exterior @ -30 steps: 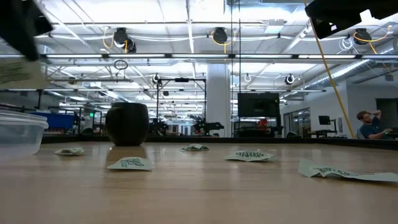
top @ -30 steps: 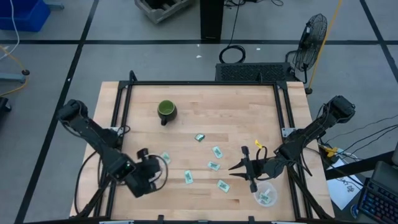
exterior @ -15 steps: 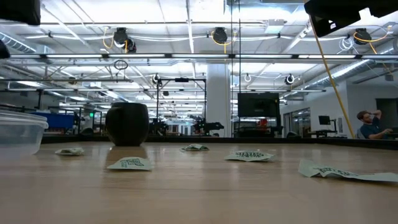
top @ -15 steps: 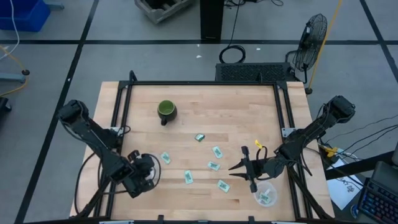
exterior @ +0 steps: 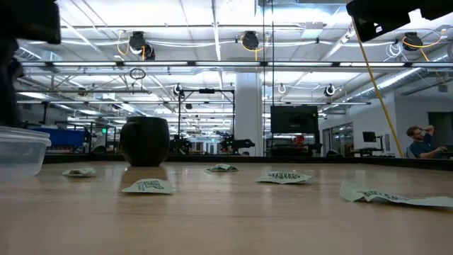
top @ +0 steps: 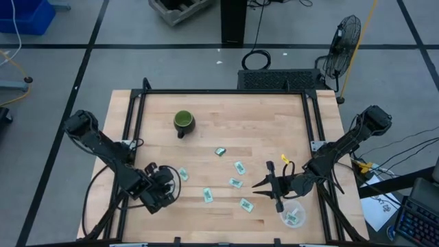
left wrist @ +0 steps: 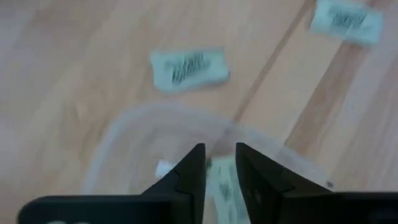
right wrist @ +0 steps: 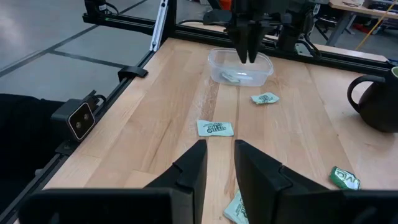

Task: Pick and place Stevia / Truvia into bins
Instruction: Put the Stevia packet into the bottom right transparent container

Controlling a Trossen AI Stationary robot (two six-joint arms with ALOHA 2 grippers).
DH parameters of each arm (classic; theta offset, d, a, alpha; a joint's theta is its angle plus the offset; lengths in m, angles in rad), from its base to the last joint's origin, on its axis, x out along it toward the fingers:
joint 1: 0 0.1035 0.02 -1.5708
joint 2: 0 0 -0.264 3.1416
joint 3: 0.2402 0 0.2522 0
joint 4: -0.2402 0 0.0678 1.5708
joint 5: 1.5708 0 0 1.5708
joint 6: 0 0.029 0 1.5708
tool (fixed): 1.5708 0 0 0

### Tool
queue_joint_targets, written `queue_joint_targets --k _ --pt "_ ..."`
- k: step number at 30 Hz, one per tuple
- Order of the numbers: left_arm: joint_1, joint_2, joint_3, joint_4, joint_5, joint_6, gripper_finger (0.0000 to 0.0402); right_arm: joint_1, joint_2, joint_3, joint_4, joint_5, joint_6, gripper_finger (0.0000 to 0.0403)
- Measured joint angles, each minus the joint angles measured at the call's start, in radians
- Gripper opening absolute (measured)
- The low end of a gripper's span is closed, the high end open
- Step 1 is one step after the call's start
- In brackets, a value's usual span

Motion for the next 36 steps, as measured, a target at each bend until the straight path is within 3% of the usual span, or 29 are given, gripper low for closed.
queue_joint_targets --k 9,13,17,21,29,32,36 --pt "0.058 -0.001 0.055 0.144 -0.271 0.286 0.0119 0.002 0.000 0.000 0.057 -0.003 -0.071 0.0075" --pt "0.084 -0.001 0.061 0.345 -0.402 0.521 0.0120 -0.009 0.004 0.000 0.122 -0.051 -0.163 0.0075" --pt "0.130 -0.001 0.061 0.596 -0.425 0.838 0.0120 -0.064 0.051 0.001 0.105 -0.042 -0.220 0.0077" --pt "0.189 -0.011 0.061 0.799 -0.308 1.067 0.0120 -0.119 0.118 0.026 0.028 -0.056 -0.235 0.0108" --pt "0.354 -0.088 0.062 1.019 0.179 1.284 0.0120 -0.158 0.354 0.203 -0.219 -0.056 -0.244 0.0217" --pt "0.381 -0.098 0.062 1.054 0.272 1.317 0.0120 -0.154 0.432 0.239 -0.247 -0.052 -0.277 0.0241" --pt "0.386 -0.100 0.062 1.046 0.293 1.322 0.0120 -0.154 0.498 0.256 -0.255 -0.053 -0.278 0.0248"
